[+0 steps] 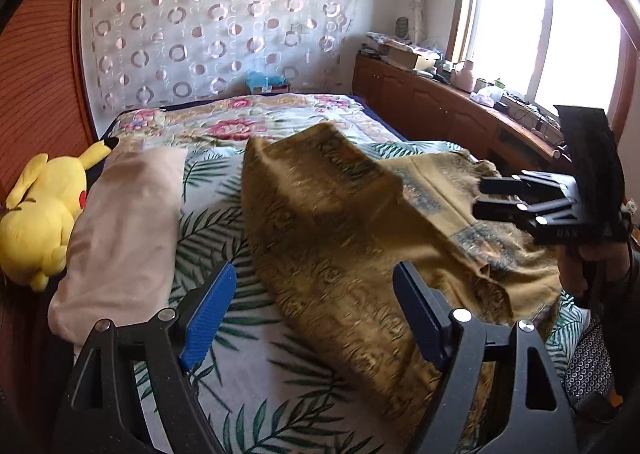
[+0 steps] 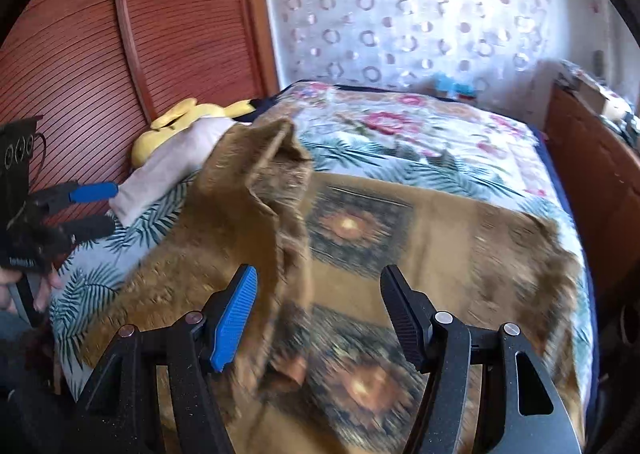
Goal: Fold small clothes
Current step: 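Lay the shirt edge down with the left gripper while the right gripper grasps the shirt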
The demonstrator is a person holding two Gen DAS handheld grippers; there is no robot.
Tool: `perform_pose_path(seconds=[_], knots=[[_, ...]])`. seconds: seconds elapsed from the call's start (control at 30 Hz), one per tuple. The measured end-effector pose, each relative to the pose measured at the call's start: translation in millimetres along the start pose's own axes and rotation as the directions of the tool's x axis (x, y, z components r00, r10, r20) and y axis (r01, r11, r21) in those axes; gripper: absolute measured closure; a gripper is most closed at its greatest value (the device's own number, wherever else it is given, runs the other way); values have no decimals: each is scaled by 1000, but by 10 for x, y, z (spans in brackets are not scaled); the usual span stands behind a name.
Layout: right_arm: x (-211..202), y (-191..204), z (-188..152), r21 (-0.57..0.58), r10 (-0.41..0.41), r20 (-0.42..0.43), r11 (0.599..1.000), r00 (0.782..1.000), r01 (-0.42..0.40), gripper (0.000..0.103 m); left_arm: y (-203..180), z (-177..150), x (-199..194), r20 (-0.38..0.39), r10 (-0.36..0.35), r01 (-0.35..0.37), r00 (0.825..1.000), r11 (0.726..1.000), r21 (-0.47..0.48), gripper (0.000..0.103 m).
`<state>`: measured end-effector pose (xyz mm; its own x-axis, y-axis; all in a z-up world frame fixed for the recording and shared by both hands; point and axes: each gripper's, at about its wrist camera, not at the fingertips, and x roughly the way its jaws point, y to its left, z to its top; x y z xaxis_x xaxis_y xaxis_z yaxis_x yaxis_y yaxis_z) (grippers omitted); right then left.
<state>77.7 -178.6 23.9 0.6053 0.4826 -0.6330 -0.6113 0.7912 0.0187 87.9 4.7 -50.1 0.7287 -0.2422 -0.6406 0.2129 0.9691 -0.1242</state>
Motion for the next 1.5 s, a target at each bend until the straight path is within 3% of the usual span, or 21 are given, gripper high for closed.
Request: perform_pose_path(seconds=[0.13,0.4,0.43,0.5,0.57,0.6,0.77,0.93,1.13,1.27,1.4,1.5], knots=[[332,72,120,-14,61,-75,998,995,-62,37,68,-69,18,-7,0,0,1000,1000,-19,21],[1007,149,199,-44,49,-201,997,978,-59,37,138,-178,36,-26,-8,7,1000,999,-35,21],[1040,150,217,-36,61,-201,997,978,-69,41,141,-183,37,-27,-7,6,1000,999,-36,21],[1066,162,228,-28,111,-194,993,975,-118,76,151,-199,44,-30,-8,7,1000,999,-38,21],[1009,194,218,-57,107,-169,991,980,-118,97,139,-194,52,-32,-8,7,999,999,-37,21],[910,211,219,-64,116,-153,990,981,-127,98,127,-188,52,-32,-10,8,999,999,-36,21],[284,176,223,-88,79,-2,993,997,-79,99,71,-161,56,-29,-21,20,999,1000,-23,21],[-329,-144,108,-64,-37,65,997,997,41,99,-34,-117,64,-24,-39,39,999,999,-2,21],[-647,-690,-270,4,-185,-9,983,983,185,99,-228,-51,127,-24,-65,66,998,997,28,21],[-558,-800,-507,56,-170,-81,983,982,175,99,-332,-8,160,-25,-78,79,997,996,42,21],[-489,-784,-609,61,-142,-112,987,984,149,86,-412,19,188,-34,-79,81,996,995,63,21],[-648,-895,-501,76,-128,-70,988,989,133,68,-443,40,197,-39,-77,79,996,994,71,21]])
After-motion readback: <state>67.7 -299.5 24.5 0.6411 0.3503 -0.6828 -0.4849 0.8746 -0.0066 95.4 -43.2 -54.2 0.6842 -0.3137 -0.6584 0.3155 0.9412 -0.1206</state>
